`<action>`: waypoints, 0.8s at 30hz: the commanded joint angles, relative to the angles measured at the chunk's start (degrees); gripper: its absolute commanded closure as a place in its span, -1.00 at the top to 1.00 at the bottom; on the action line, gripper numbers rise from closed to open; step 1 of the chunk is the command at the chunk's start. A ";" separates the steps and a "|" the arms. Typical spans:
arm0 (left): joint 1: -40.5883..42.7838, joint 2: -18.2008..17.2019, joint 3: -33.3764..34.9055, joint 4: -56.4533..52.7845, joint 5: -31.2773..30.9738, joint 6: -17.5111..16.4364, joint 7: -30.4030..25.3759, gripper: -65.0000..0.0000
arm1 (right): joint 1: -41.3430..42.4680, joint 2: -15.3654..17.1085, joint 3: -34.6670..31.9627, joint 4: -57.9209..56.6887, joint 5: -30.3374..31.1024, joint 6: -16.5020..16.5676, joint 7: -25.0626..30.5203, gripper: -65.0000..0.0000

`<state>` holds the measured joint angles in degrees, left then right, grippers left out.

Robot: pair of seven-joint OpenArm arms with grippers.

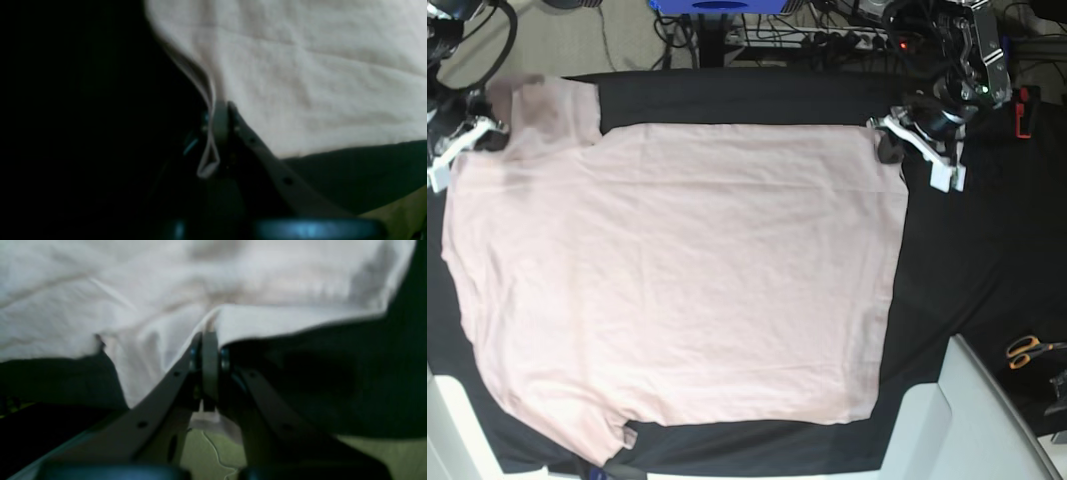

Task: Fold the T-shirt properly
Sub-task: 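Lift the shoulder edge with both grippers and fold it over the shirt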

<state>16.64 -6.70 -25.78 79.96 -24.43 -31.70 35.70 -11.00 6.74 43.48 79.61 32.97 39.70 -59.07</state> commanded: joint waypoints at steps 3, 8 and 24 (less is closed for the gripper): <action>-1.39 -0.38 0.33 1.49 -1.11 4.23 -0.85 -1.00 | 2.96 2.00 0.08 0.61 0.83 0.30 -1.20 -0.99; -3.94 -0.82 1.82 1.31 -1.46 6.25 0.30 -1.00 | 7.00 3.76 0.08 -1.68 0.74 0.30 -1.99 -0.99; -12.82 -0.73 4.02 -3.17 -1.11 7.57 4.08 -1.00 | 19.40 11.59 -4.41 -16.54 0.74 0.30 0.04 -0.99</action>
<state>4.36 -6.92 -21.61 75.94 -24.67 -23.79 40.53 7.14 17.26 38.92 62.19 32.58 39.68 -60.38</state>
